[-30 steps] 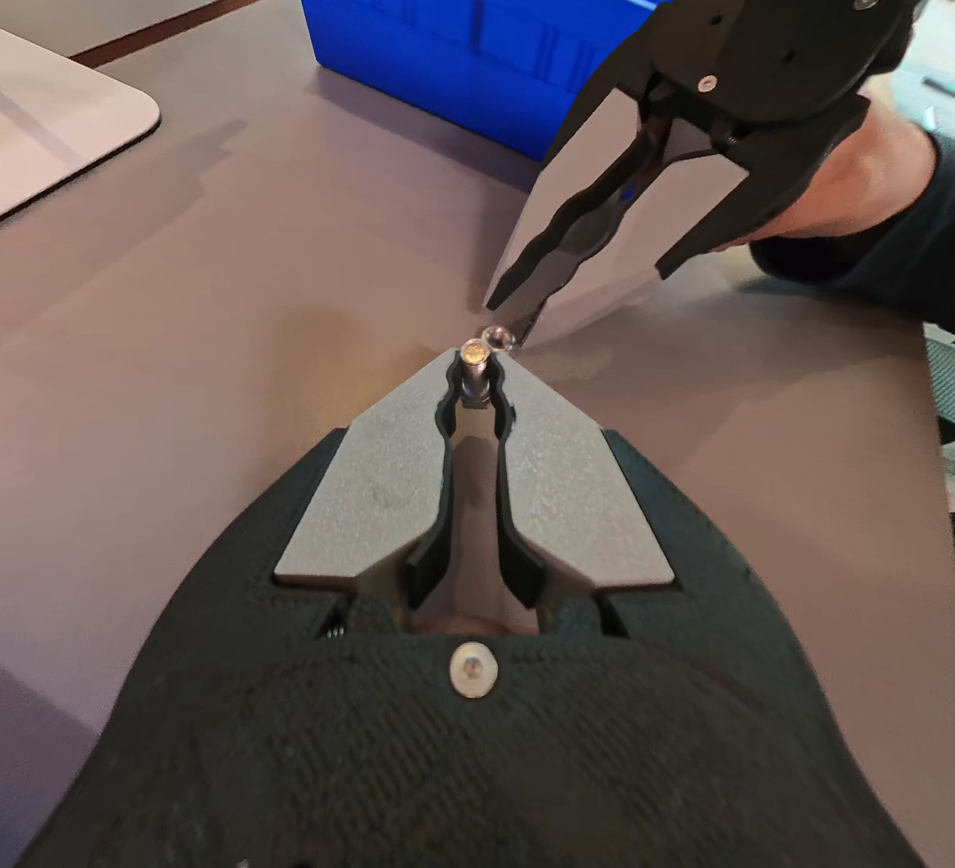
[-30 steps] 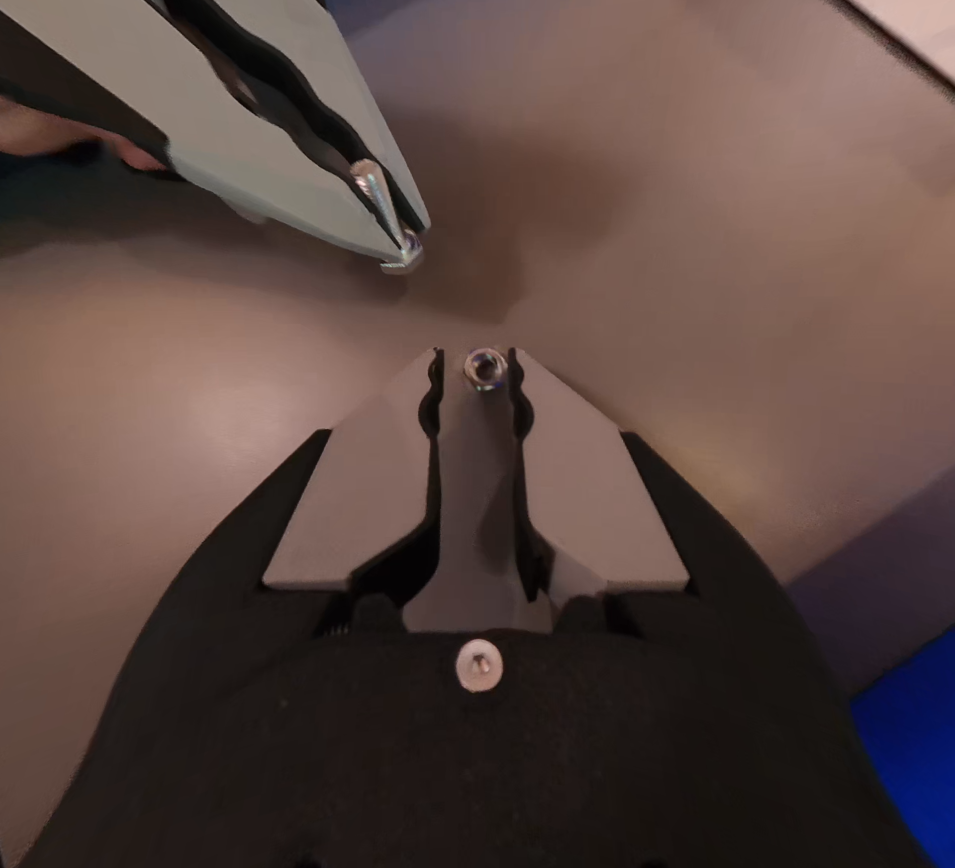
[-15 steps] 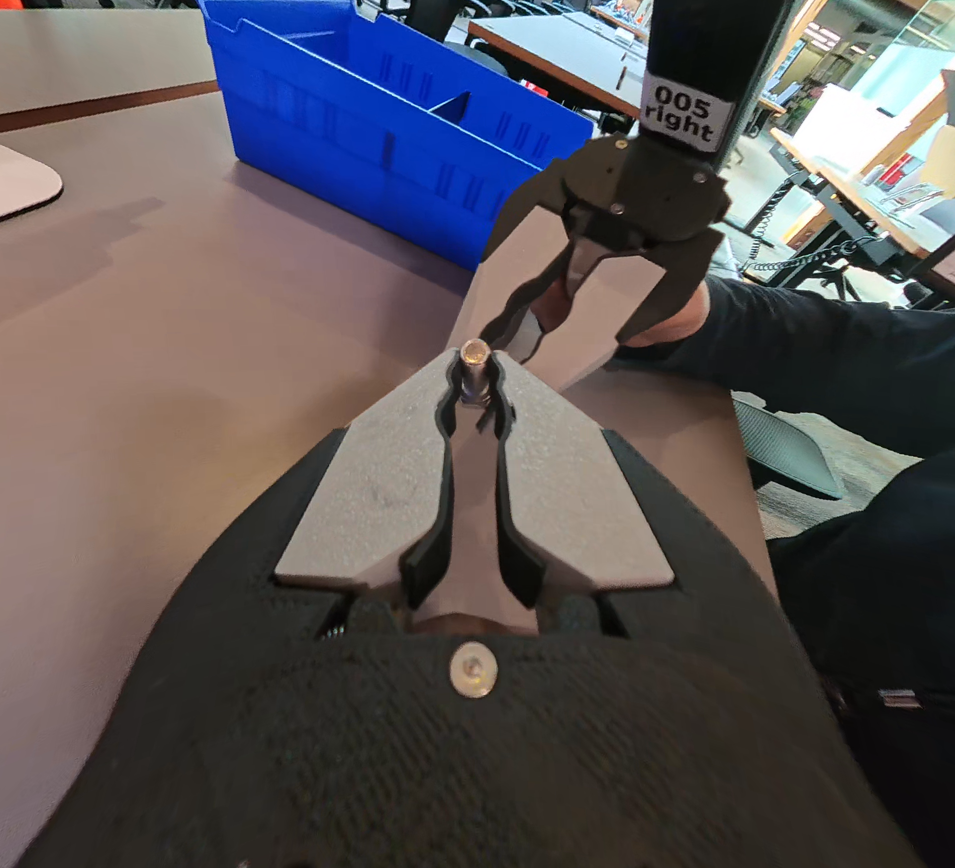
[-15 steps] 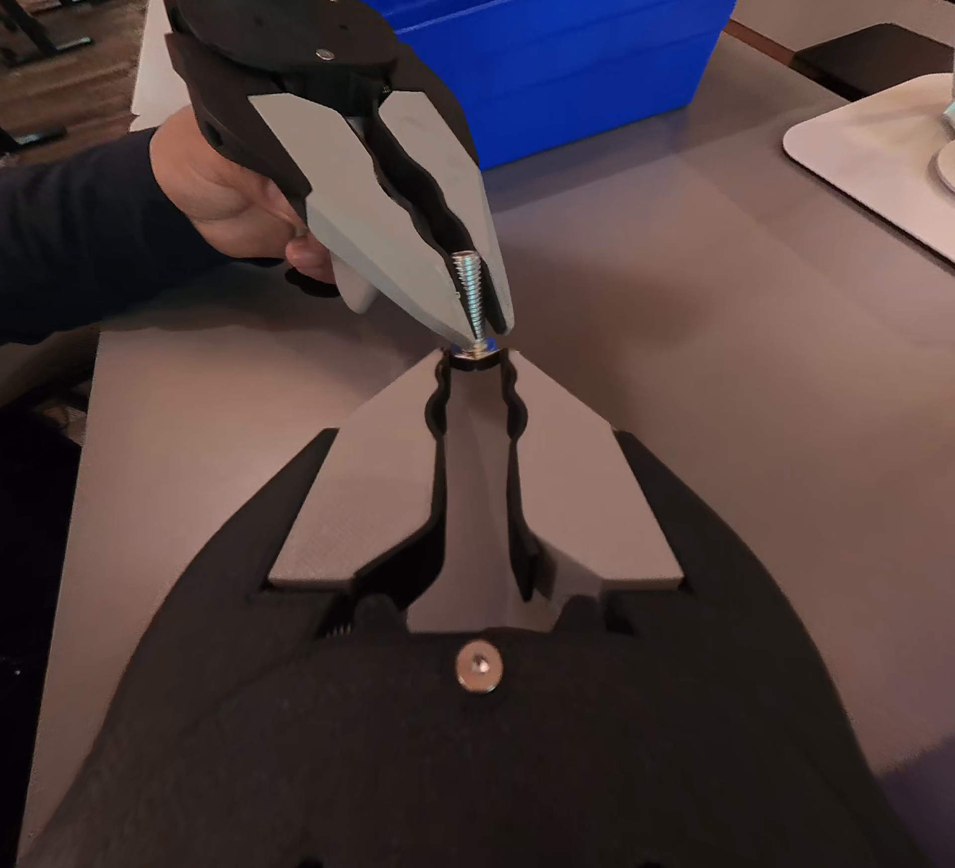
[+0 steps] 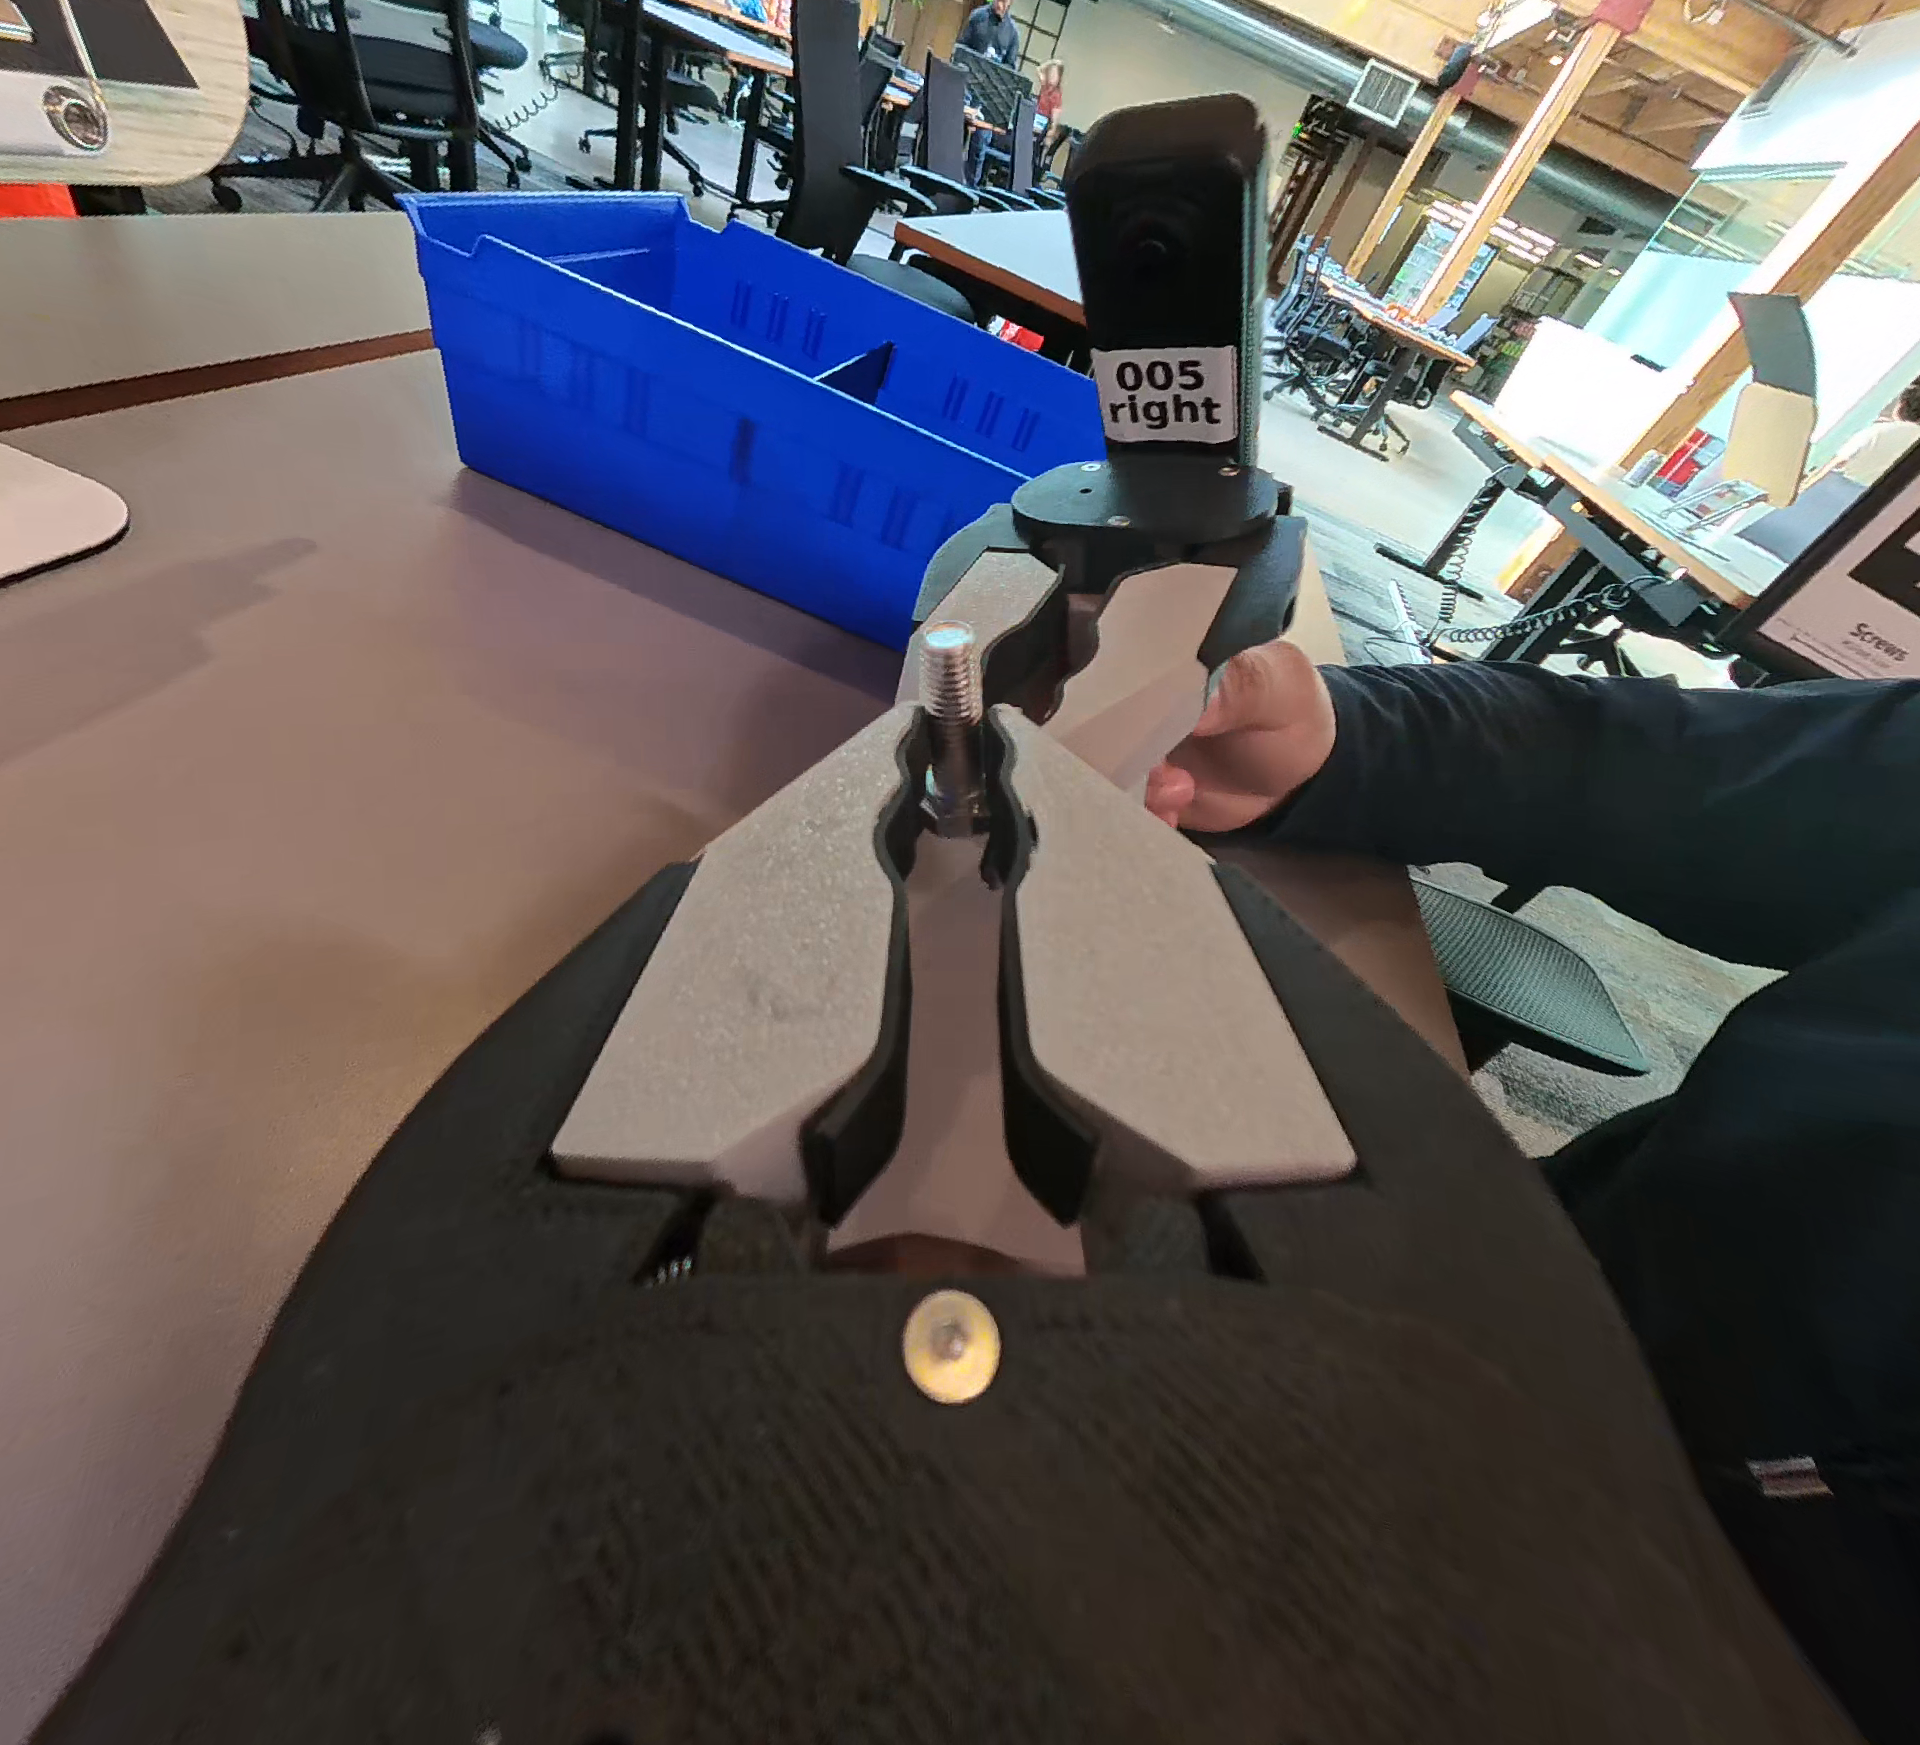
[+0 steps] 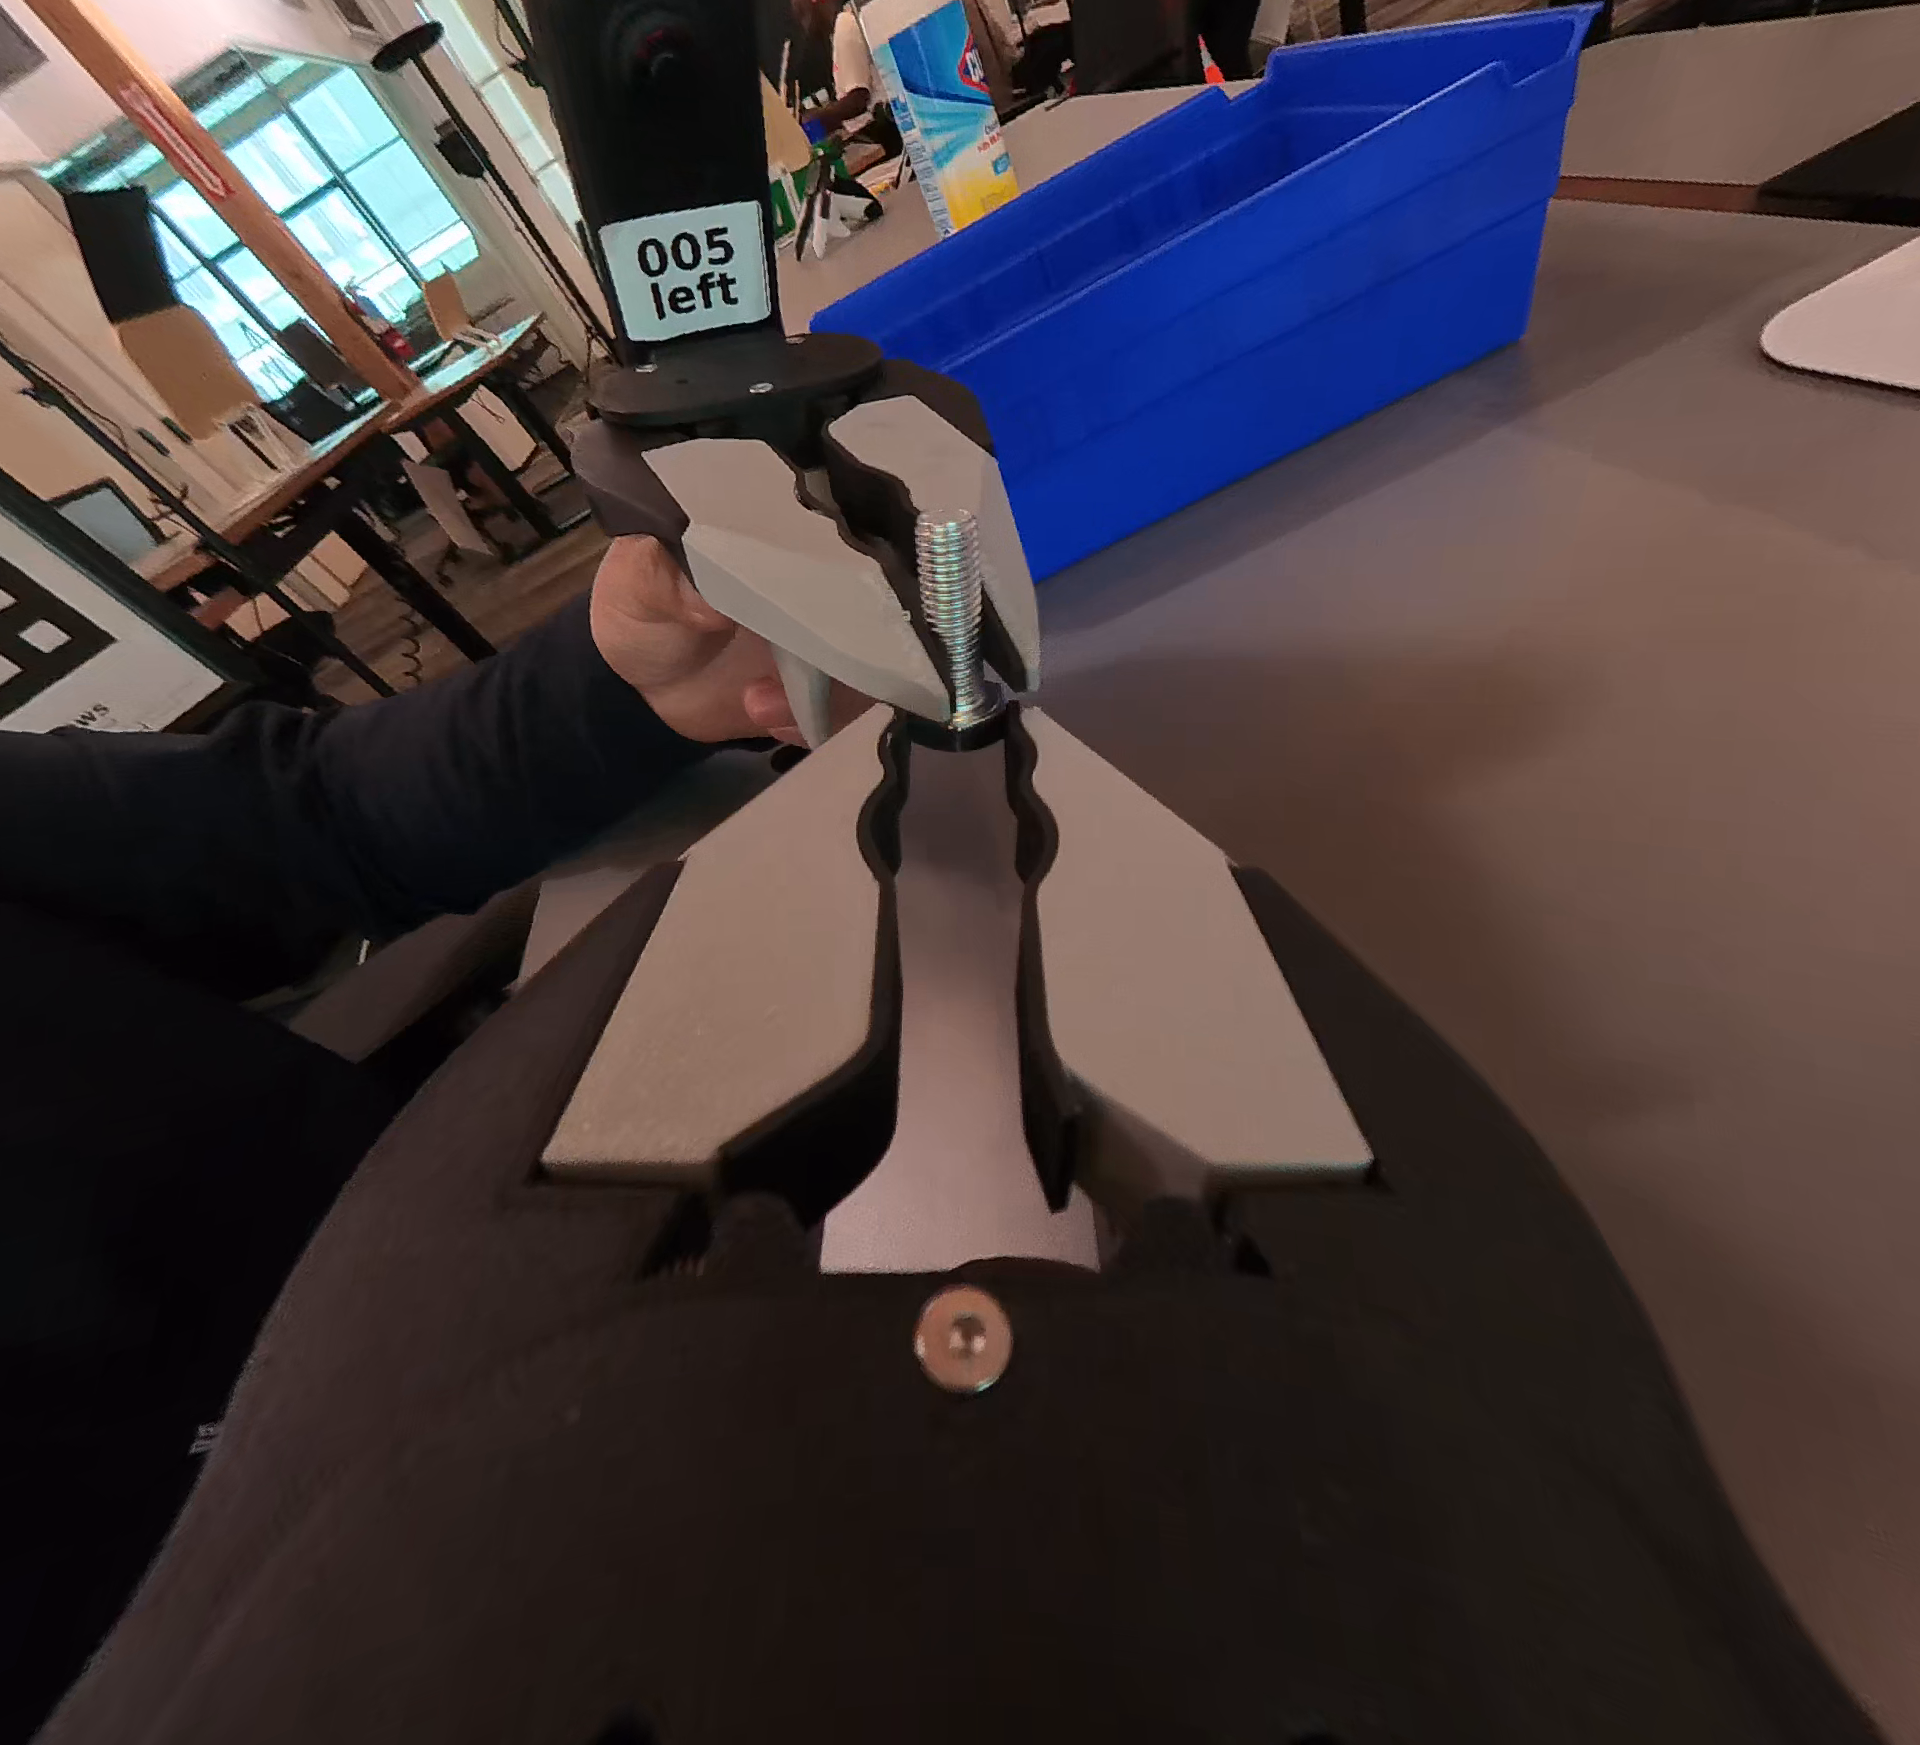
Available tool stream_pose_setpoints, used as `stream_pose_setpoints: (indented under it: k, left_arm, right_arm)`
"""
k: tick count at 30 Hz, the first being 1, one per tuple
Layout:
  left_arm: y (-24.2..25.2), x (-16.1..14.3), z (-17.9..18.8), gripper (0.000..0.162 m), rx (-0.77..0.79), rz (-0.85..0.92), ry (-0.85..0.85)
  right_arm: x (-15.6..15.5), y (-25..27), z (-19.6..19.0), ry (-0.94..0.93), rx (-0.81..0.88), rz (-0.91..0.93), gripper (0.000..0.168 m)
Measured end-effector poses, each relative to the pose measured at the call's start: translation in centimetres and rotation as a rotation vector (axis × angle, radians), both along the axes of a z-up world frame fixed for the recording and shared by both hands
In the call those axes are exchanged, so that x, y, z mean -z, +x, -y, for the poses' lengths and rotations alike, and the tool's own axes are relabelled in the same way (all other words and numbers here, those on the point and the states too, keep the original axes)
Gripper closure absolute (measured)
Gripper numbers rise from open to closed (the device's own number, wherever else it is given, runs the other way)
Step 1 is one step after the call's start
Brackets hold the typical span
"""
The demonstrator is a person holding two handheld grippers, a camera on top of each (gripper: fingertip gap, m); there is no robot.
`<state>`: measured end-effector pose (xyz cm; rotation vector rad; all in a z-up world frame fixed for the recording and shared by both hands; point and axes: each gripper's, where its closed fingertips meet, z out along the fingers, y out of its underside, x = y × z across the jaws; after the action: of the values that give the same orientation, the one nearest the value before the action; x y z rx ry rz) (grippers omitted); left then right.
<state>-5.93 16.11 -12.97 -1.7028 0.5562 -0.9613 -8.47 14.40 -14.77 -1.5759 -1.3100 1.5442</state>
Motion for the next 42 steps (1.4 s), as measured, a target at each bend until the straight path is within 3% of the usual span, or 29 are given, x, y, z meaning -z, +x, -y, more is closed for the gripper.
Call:
stream_pose_setpoints:
  k: [14,20,30,34,42]
  left_arm:
    - [0.6,-1.5,1.4,0.155,0.121,0.146,-0.018]
    - [-0.1,-0.5,1.0,0.155,0.062,-0.006,0.011]
    - [0.4,0.7,0.9,0.155,0.067,-0.058,-0.018]
    - [0.9,1.1,1.0,0.155,0.076,-0.076,-0.023]
    - [0.7,1.3,1.0,0.155,0.089,-0.044,-0.048]
  right_arm:
    - [-1.6,0.2,1.7,-0.136,-0.114,-0.114,0.154]
    - [-1.2,0.6,1.0,-0.107,-0.102,-0.075,0.148]
    - [-3.2,1.4,-0.8,-0.109,-0.028,-0.147,0.144]
    - [-2.3,0.9,-0.4,-0.105,-0.033,-0.106,0.160]
    - [-2.1,0.8,-0.5,-0.057,-0.002,-0.074,0.162]
